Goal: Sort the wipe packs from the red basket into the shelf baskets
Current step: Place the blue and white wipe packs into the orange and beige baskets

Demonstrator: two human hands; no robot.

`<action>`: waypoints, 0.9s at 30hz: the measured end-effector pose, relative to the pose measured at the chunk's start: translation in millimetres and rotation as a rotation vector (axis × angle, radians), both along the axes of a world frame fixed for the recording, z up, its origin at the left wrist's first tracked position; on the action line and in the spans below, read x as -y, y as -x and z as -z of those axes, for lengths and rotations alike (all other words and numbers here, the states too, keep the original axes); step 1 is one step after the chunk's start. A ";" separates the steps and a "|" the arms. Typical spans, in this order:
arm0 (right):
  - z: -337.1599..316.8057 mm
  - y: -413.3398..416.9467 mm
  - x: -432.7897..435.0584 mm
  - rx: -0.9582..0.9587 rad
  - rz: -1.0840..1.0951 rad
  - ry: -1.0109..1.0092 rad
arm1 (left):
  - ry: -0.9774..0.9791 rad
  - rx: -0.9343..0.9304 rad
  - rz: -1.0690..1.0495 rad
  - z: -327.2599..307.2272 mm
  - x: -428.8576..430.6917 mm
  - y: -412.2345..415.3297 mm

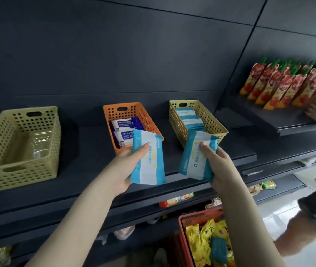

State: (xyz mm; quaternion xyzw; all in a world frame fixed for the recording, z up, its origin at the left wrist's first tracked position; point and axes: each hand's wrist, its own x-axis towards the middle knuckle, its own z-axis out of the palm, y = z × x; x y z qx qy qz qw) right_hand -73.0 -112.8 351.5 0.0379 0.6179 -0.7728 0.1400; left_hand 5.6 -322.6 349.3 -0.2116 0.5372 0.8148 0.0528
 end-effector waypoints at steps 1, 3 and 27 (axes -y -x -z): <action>0.2 12.3 1.0 -0.005 0.031 0.007 | 0.033 0.000 -0.006 0.3 2.1 10.0; 0.9 39.1 0.4 0.003 0.096 0.040 | 0.096 0.008 -0.036 0.7 6.5 32.0; 68.8 302.0 -37.4 -0.102 -0.337 -0.734 | 0.157 0.058 -0.420 33.7 0.9 260.7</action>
